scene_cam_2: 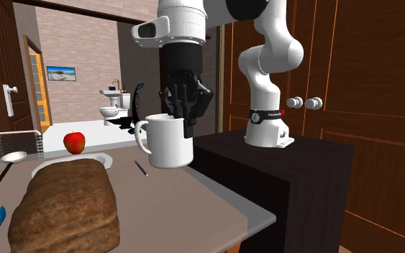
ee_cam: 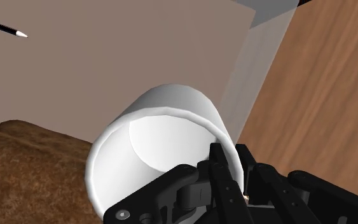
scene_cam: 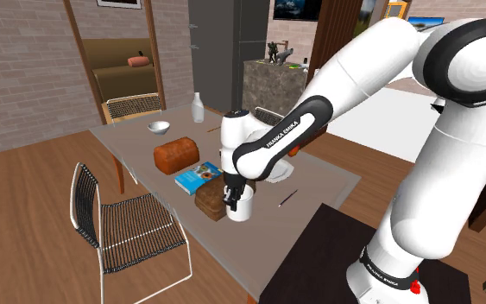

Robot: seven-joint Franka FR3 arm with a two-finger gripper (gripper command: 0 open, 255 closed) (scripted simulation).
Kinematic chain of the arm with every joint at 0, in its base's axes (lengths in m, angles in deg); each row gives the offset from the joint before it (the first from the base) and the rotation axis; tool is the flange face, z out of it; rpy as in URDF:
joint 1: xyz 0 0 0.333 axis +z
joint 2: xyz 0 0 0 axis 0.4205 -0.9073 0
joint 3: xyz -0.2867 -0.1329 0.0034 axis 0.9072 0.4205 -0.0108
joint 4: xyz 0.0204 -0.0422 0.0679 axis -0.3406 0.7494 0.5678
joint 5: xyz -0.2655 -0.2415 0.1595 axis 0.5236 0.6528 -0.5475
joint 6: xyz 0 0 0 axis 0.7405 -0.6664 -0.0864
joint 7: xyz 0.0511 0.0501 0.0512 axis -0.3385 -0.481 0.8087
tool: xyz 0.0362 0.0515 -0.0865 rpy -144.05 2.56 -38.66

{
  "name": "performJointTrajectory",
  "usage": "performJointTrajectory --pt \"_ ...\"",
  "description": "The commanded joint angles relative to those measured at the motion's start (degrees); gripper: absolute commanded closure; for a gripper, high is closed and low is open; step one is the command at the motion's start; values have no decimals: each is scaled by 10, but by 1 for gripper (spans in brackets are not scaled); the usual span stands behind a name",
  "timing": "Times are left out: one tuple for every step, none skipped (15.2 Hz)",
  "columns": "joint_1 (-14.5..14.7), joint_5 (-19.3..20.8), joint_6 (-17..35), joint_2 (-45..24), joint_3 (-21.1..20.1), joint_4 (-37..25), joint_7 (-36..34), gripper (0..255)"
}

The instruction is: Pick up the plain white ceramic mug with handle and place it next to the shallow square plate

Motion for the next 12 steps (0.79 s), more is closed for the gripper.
performJointTrajectory --pt "0 -5 -19 13 0 -6 4 255" --pt "0 -7 -25 18 0 -7 5 255" --pt "-7 -9 -23 24 7 0 22 255" --pt "-15 -10 -22 30 15 7 38 255" --pt "-22 -11 -21 35 23 13 54 255" --pt "-30 -12 -20 39 31 18 70 255" --pt "-37 -12 -20 43 40 23 87 255" --pt "-45 -12 -19 47 48 27 102 255" --pt "-52 -11 -19 50 57 30 118 255" --pt "-60 -10 -18 52 66 33 134 255" --pt "-68 -9 -18 53 75 35 150 255" --pt "-75 -8 -18 54 84 36 165 255"
